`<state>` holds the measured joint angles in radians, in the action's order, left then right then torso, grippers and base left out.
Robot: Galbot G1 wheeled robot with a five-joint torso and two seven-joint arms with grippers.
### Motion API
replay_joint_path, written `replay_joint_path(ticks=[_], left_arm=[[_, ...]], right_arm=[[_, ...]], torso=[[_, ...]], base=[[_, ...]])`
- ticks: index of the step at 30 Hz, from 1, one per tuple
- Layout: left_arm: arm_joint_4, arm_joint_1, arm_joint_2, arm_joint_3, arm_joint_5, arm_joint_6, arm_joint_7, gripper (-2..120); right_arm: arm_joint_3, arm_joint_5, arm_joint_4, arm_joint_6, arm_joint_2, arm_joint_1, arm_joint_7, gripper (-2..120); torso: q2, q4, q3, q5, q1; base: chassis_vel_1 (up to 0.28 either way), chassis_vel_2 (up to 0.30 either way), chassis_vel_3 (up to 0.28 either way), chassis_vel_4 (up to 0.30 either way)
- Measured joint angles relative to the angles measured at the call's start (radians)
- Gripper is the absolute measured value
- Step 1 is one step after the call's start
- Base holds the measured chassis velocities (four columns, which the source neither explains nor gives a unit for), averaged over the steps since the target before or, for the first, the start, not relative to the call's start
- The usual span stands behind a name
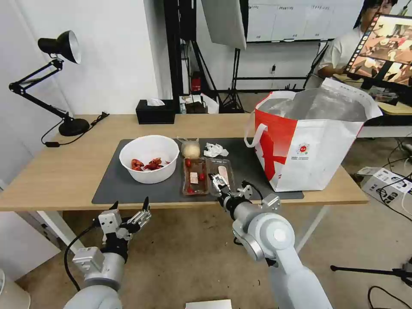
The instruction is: Pick up the trash from the table and place it into the takeout bag.
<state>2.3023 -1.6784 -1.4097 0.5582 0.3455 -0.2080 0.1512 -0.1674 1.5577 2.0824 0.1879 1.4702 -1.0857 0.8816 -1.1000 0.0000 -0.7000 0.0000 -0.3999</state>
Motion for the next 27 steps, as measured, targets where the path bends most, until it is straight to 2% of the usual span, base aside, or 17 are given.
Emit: replay_joint_path(ticks=[27], left_arm=[[0.019,-0.021,0.005,0.012,0.001,-0.003,-0.003,100]], right_arm=[[0.001,-0.022,-0.044,0.0,0.019,0.031,0.014,100]], torso=[[0.0,0.0,0.0,0.0,0.0]], base=[[0.0,0.0,0.0,0.0]])
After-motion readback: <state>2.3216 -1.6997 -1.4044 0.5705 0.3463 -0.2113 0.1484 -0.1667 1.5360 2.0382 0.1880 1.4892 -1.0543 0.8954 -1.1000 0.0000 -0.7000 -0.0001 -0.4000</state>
